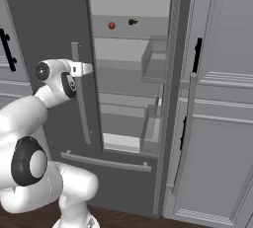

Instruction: Take the strawberry from the fridge and place it on top of the pancake, located on the dining counter.

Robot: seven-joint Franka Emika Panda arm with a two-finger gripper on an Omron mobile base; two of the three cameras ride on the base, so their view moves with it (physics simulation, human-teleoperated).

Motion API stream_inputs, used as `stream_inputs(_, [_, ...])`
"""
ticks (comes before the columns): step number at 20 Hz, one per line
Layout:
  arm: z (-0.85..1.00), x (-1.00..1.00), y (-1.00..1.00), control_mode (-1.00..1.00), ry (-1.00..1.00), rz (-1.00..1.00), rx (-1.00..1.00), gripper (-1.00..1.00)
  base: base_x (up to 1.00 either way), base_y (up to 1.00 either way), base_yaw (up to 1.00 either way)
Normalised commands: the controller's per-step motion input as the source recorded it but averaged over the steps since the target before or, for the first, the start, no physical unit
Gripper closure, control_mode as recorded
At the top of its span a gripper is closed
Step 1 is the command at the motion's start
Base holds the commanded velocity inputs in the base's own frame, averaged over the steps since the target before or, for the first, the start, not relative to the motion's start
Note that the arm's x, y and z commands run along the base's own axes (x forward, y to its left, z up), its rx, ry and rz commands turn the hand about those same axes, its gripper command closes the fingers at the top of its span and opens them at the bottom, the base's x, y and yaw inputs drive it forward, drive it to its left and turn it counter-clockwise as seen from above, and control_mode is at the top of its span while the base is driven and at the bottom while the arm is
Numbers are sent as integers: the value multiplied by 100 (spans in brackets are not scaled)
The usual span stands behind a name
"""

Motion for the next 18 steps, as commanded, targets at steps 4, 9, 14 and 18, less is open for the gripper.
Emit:
stream_inputs(4, [-5,-64,52,-100,1,-7,0,100,0,0,0])
stream_inputs(9, [-3,-52,35,-100,9,-5,2,100,0,0,0])
stream_inputs(14, [0,-60,60,-100,1,-4,0,100,0,0,0])
stream_inputs(18, [-7,-78,58,-100,-3,-3,0,100,0,0,0])
